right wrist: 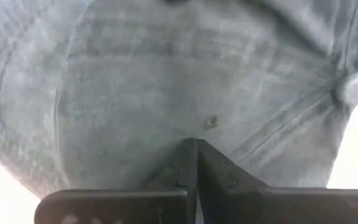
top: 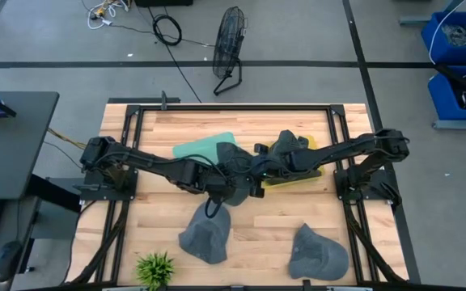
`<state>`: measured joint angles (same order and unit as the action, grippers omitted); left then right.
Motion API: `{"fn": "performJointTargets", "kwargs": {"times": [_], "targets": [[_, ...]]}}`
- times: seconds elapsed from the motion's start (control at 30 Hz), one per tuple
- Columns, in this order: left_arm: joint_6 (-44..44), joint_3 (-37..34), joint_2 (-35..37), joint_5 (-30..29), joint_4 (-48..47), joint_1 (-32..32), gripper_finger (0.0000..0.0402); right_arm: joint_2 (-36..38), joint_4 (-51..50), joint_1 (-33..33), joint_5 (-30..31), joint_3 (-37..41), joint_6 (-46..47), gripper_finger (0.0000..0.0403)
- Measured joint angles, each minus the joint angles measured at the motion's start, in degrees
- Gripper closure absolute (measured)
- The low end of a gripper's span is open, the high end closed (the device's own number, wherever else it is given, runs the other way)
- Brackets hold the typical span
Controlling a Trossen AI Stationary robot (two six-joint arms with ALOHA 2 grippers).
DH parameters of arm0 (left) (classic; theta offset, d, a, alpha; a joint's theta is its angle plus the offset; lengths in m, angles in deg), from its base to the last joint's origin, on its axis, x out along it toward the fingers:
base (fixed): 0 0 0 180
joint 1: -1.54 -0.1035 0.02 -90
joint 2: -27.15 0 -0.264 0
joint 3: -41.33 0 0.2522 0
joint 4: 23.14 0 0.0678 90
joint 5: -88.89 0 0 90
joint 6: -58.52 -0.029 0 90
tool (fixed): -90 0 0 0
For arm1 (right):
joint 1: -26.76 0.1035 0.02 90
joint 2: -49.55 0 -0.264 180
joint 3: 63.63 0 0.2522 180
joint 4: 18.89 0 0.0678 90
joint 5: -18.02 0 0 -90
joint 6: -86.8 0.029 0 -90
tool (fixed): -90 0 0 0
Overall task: Pick & Place hat
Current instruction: Put the black cap into the yellow bin
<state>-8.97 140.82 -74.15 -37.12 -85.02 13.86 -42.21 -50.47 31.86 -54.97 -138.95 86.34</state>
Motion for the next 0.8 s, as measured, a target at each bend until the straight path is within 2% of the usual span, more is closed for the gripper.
{"fn": "performJointTargets", "kwargs": {"times": [0.13, 0.33, 0.47, 0.57, 0.63, 0.8], "targets": [[-3.69, 0.0, 0.0, -0.03, 3.2, -1.38, 0.039, 3.89, -6.26, 1.49, 6.32, -1.63, -0.38, 0.0396], [-10.29, 0.0, 0.0, 0.54, 8.63, -3.56, 0.039, 10.84, -22.24, 3.81, 7.95, -7.92, 4.0, 0.0395], [-17.67, 0.0, 0.0, 6.47, 16.55, -5.06, 0.039, 14.89, -36.79, 5.99, 16.16, -13.6, 10.08, 0.0395], [-22.83, 0.02, -0.02, 13.28, 22.6, -6.48, 0.039, 17.38, -48.2, 7.11, 17.58, -18.0, 15.61, 0.0399], [-27.74, 0.11, -1.41, 16.77, 26.89, -7.61, 0.039, 19.19, -52.21, 7.72, 17.92, -20.12, 18.85, 0.04], [-39.03, 0.08, -7.53, 17.28, 38.96, -10.74, 0.039, 23.1, -53.76, 8.7, 20.15, -21.31, 21.19, 0.0395]]}}
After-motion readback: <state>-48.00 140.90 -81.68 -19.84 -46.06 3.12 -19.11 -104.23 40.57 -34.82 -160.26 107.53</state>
